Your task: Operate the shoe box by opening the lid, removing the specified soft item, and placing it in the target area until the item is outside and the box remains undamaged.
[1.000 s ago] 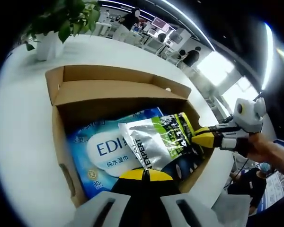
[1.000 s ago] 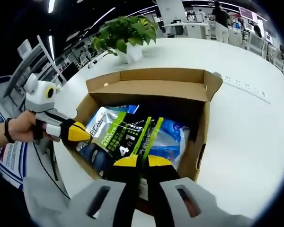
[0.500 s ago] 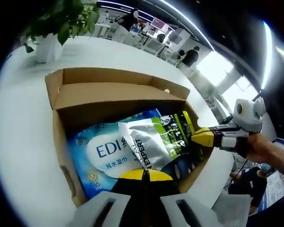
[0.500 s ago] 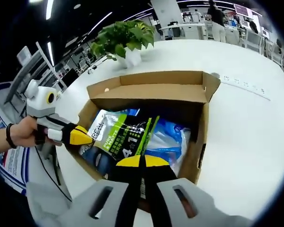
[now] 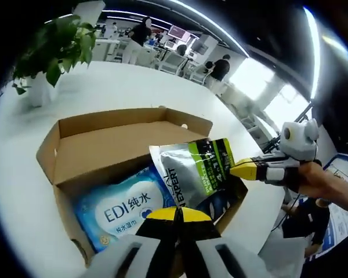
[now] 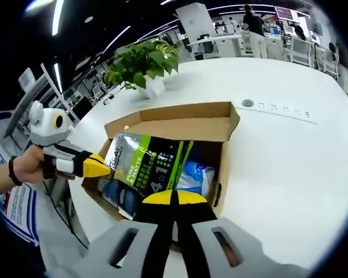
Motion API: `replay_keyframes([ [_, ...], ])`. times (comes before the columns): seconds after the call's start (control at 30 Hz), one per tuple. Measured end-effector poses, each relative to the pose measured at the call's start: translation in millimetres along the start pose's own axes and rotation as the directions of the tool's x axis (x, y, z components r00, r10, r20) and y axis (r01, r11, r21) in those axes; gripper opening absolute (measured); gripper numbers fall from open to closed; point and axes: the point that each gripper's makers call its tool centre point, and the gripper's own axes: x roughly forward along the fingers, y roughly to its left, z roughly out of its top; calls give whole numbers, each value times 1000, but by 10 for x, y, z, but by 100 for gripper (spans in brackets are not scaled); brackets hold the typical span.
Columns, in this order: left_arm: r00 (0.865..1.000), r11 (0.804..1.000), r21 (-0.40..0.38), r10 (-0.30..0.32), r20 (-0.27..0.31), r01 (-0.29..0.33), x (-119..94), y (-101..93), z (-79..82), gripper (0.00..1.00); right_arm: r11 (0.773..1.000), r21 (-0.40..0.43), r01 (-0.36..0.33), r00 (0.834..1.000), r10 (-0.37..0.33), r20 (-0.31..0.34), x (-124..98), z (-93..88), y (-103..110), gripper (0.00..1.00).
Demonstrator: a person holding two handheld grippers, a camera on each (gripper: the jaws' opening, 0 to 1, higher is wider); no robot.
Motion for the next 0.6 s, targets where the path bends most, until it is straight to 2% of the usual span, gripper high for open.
replay_keyframes([
  [0.3,1000,998,51,-27,-2,27,51,-294,129,0,1000,12,28,999,-28,39,-252,87,-156,0],
  [0.43,999,996,76,-45,-11,46,109,-464,180,0,999,19,48,997,-49,59,-465,118,-250,0],
  [0.57,997,992,107,-69,-26,72,211,-691,222,0,997,37,70,995,-73,75,-634,81,-393,0],
  [0.6,996,989,123,-82,-34,86,274,-811,233,0,995,49,84,993,-88,81,-729,41,-482,0],
])
